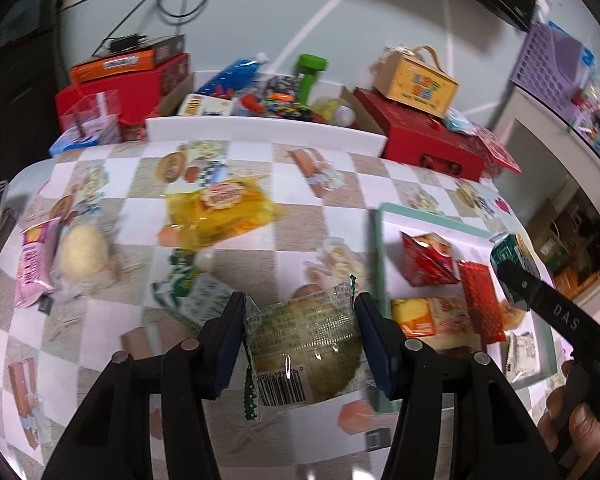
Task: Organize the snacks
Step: 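Carry the cake packet with the left tool while the right tool carries the white packet to the tray, then lower the cake packet into the tray with the left tool while the right tool lowers the white packet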
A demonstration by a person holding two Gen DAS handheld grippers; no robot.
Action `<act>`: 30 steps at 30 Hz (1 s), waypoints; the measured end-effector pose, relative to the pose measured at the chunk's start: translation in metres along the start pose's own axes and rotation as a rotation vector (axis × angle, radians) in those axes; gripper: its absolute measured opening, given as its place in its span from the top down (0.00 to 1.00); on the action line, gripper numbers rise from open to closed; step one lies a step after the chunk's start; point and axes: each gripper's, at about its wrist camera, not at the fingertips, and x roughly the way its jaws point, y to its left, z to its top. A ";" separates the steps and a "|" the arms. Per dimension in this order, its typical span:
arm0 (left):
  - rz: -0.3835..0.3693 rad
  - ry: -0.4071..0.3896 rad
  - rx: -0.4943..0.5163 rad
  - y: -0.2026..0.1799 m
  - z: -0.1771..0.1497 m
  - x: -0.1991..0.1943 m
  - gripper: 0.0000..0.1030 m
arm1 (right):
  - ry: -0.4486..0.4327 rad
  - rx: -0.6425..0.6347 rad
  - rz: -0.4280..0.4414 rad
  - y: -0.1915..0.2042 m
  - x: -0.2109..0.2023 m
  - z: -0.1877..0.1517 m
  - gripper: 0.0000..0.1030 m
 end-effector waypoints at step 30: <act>-0.136 0.011 0.239 -0.127 0.023 0.030 0.45 | -0.004 0.161 -0.119 -0.095 0.017 0.005 0.40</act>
